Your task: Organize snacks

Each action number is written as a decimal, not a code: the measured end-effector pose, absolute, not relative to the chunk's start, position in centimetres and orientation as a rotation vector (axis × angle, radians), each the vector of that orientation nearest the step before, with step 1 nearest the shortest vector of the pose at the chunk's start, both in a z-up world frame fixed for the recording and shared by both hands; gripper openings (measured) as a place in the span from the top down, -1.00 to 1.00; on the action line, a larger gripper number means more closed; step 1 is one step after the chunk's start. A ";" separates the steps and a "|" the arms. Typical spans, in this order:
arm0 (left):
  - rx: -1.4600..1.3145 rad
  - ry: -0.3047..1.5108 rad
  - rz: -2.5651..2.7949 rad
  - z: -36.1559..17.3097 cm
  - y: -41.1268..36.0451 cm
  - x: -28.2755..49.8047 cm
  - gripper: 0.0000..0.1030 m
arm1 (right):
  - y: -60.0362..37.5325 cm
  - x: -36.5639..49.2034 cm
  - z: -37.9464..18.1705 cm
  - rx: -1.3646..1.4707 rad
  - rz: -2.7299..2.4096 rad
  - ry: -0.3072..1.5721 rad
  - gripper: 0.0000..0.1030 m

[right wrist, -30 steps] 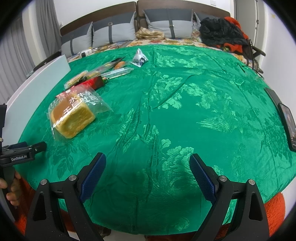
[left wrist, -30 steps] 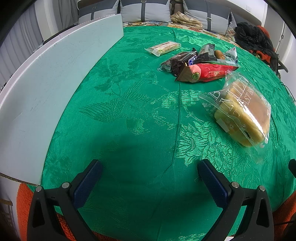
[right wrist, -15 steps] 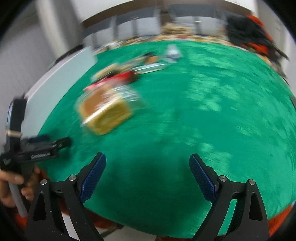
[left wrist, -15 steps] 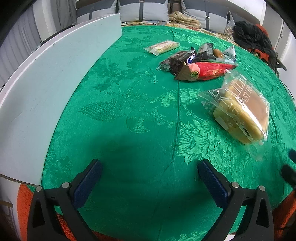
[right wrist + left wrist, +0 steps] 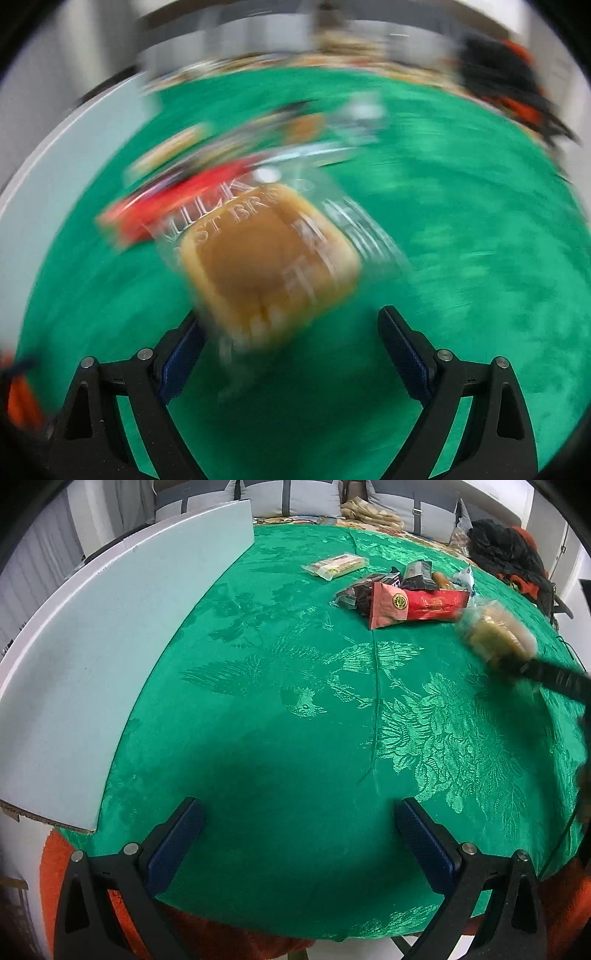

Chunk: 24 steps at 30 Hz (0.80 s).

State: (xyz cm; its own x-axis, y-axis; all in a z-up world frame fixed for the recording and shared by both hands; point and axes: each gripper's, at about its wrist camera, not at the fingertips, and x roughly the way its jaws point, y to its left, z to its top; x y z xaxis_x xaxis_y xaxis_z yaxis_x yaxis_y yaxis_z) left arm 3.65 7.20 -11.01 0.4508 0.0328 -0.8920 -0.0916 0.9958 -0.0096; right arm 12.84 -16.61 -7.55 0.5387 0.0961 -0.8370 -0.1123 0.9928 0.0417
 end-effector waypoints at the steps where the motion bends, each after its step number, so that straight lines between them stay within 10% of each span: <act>1: -0.060 1.097 0.078 -11.0 7.2 3.7 -1.00 | -17.9 13.0 -7.1 0.000 0.097 0.980 -0.81; 24: -0.067 1.065 0.104 -11.1 7.1 3.8 -1.00 | -33.2 17.6 -8.7 0.085 -0.168 0.944 -0.95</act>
State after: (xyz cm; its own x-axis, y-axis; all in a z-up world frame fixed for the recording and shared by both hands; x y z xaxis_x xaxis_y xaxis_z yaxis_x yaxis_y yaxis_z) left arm 3.83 7.09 -11.07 0.4804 0.0526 -0.8755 -0.1171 0.9931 -0.0046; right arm 17.59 -33.21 -8.71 0.5747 -0.1062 -0.8114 0.1802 0.9836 -0.0011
